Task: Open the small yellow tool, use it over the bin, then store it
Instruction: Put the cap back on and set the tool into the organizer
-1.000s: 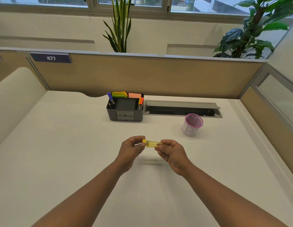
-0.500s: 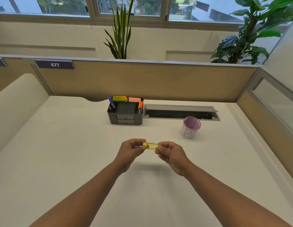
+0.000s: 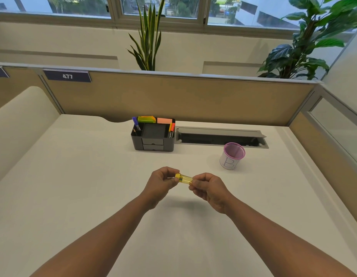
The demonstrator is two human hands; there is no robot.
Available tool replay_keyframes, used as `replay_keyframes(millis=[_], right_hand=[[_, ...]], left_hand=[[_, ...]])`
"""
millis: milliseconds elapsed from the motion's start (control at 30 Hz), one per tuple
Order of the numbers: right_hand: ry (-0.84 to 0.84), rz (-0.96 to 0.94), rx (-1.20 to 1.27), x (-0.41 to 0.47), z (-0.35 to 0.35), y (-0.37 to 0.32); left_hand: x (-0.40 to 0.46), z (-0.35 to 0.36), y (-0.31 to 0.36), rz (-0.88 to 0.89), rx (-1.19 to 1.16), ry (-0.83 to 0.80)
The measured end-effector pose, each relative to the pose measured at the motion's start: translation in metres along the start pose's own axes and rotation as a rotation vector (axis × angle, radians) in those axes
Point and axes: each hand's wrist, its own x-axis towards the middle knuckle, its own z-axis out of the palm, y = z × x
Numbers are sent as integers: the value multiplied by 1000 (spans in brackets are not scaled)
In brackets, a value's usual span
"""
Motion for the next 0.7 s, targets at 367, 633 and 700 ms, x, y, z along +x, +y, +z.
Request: replay_keyframes(millis=[367,633,700], right_hand=[[-31,-21,-298,11,4,4],[105,-144,-648,35,12,-5],[158,-163,-699,46,18,-9]], left_hand=[[12,-1,-6,-59,-54,-15],[31,-11,-26,-30,371,52],[39,-16,-40,30,689,37]])
